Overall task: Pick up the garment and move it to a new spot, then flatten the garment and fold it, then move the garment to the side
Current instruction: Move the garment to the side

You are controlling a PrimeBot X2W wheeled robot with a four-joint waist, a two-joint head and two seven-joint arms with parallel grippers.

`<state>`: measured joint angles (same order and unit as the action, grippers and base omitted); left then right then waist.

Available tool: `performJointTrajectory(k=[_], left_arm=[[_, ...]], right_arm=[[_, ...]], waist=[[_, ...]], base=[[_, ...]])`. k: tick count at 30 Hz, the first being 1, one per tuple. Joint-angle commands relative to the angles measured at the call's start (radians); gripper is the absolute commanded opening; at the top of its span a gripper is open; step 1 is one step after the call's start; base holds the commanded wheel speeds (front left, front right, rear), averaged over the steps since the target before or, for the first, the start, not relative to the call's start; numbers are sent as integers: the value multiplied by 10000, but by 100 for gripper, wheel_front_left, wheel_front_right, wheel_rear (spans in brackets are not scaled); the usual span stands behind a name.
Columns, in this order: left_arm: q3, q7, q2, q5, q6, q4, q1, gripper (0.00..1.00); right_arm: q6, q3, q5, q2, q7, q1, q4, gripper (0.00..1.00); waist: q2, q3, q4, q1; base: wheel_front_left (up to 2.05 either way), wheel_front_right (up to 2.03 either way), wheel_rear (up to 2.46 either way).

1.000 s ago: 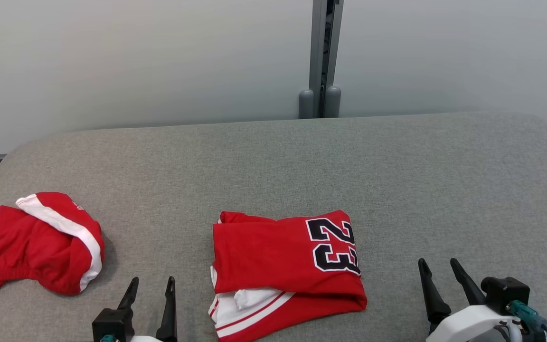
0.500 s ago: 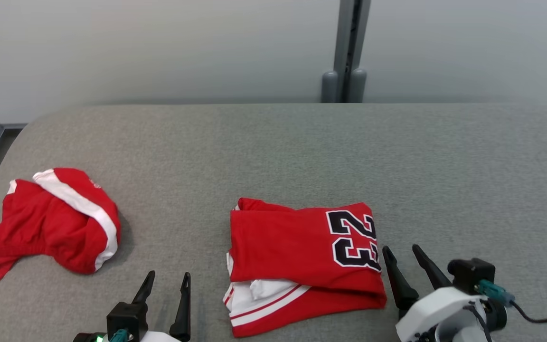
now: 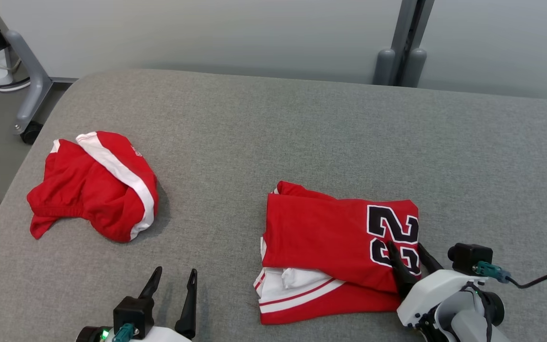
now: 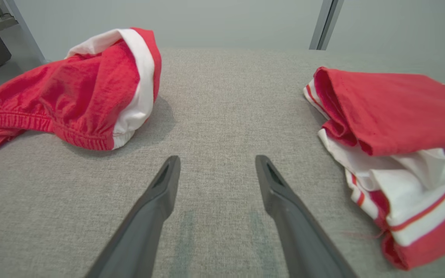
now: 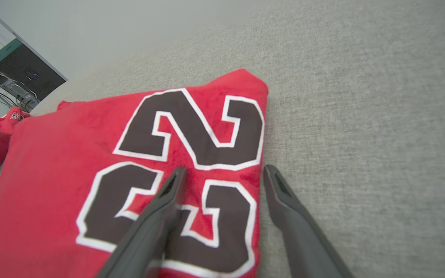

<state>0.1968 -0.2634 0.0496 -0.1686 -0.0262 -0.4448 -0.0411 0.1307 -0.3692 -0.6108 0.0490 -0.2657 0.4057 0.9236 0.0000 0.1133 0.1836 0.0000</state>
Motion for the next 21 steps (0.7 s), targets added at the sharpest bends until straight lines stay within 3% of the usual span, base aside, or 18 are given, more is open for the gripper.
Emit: performJointTrajectory(k=[1, 2, 3, 6, 12, 21], left_arm=[[-21, -16, 23, 8, 42, -7, -102, 100], [-35, -16, 26, 18, 41, -18, -101, 100], [-52, -16, 29, 29, 36, -22, -97, 100], [-67, -16, 24, 37, 37, 13, -108, 100], [-34, -16, 26, 33, 76, 68, 12, 100], [101, -16, 30, -94, 110, 56, -190, 100]], right_arm=[[1, -188, -137, 33, 33, -72, 225, 48], [1, -331, -295, 7, 47, -40, 347, 14], [1, -448, -382, 1, 56, -11, 435, 0], [1, -492, -389, 20, 51, 198, 512, 0], [-1, 402, 574, 85, 14, 305, 57, 0], [-1, 531, 1181, 60, 13, -10, -408, 0]], waist=[[0, 15, 20, 0], [0, 12, 19, 0], [0, 2, 6, 0], [0, -78, -128, 0], [0, -358, -911, 0], [0, -447, -3354, 0]], base=[[0, 0, 0], [0, 0, 0], [0, 0, 0], [0, 0, 0], [0, 0, 0], [0, 0, 0]])
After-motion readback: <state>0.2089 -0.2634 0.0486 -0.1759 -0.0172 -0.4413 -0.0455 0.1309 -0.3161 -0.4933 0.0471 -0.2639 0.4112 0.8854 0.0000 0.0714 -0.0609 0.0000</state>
